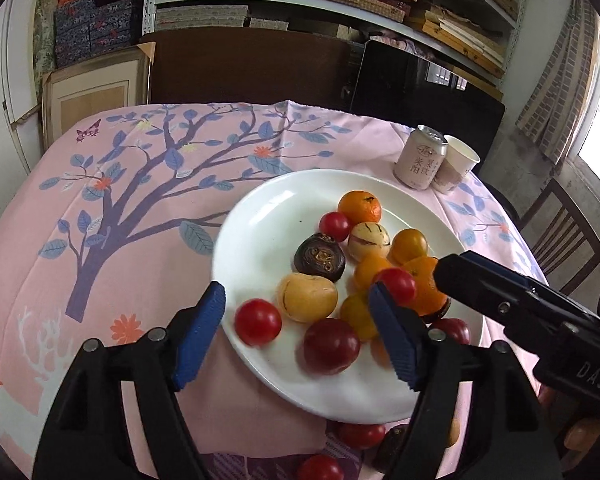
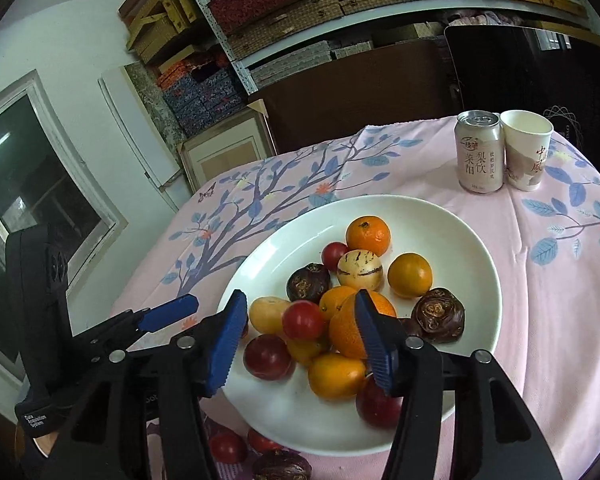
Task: Organize fruits
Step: 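Lower both red tomatoes onto the white plate and release both grippers, then grasp a small yellow-brown fruit with the right gripper while the left gripper grasps a red tomato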
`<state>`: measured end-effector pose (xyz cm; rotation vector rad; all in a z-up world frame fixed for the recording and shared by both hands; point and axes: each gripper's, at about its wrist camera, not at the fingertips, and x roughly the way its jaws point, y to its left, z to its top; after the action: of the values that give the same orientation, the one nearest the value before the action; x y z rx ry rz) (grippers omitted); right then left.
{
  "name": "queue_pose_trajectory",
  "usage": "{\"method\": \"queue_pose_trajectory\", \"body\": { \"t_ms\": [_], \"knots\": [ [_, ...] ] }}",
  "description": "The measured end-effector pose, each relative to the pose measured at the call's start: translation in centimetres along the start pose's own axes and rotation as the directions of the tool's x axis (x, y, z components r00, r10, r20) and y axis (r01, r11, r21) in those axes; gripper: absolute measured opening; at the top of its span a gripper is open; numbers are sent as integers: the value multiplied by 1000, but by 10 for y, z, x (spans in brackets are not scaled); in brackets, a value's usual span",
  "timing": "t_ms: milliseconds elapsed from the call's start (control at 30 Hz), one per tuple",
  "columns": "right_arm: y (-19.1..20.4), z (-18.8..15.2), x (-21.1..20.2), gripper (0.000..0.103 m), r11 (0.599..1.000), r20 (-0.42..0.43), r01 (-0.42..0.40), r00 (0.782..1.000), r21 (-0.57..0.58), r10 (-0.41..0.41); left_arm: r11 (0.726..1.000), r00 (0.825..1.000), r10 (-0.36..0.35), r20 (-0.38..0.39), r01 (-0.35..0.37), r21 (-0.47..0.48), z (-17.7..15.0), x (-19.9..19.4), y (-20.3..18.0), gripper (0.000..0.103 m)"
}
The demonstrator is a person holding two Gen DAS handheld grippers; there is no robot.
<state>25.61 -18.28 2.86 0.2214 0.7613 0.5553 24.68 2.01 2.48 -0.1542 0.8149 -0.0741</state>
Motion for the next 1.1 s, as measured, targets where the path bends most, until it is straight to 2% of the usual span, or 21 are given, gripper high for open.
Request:
{"method": "queue_pose_trajectory", "body": {
  "t_ms": [167,267,433,600,733,833,900,933,967,1033,1067,1100],
  "knots": [
    [-7,-13,-10,57,1000,-18,8,1000,-7,-8,1000,1000,27,-10,-26,17,-6,-4,5,73],
    [-14,-22,-25,58,1000,-21,24,999,-4,-24,998,999,47,-11,-46,41,-16,-12,4,77],
    [-17,-45,-47,58,996,-41,81,996,-45,-83,994,998,61,-8,-60,90,-38,-27,-4,78],
    [-14,-69,-62,58,989,-66,113,991,-91,-120,994,998,57,-37,-53,100,-60,-37,-8,78],
    [-5,-89,-63,58,975,-104,148,981,-164,-167,993,997,58,-51,-52,109,-76,-46,-6,78],
    [0,-103,-51,58,960,-162,170,965,-223,-208,992,997,63,-54,-56,117,-86,-53,-3,78],
    [4,-110,-41,52,951,-186,173,957,-256,-224,991,996,66,-59,-59,124,-90,-56,-1,78],
    [6,-114,-35,43,946,-204,176,950,-272,-236,990,996,70,-63,-61,126,-92,-57,1,78],
    [7,-116,-29,39,944,-222,178,944,-279,-244,990,995,74,-66,-66,126,-94,-57,2,79],
    [6,-119,-19,34,943,-241,173,939,-285,-245,990,994,79,-79,-69,126,-98,-56,4,79],
    [9,-120,-19,27,937,-220,179,943,-298,-250,990,993,79,-88,-68,127,-100,-54,4,79],
    [9,-120,-19,27,941,-216,170,947,-294,-239,989,992,80,-97,-67,128,-102,-52,4,79]
  ]
}}
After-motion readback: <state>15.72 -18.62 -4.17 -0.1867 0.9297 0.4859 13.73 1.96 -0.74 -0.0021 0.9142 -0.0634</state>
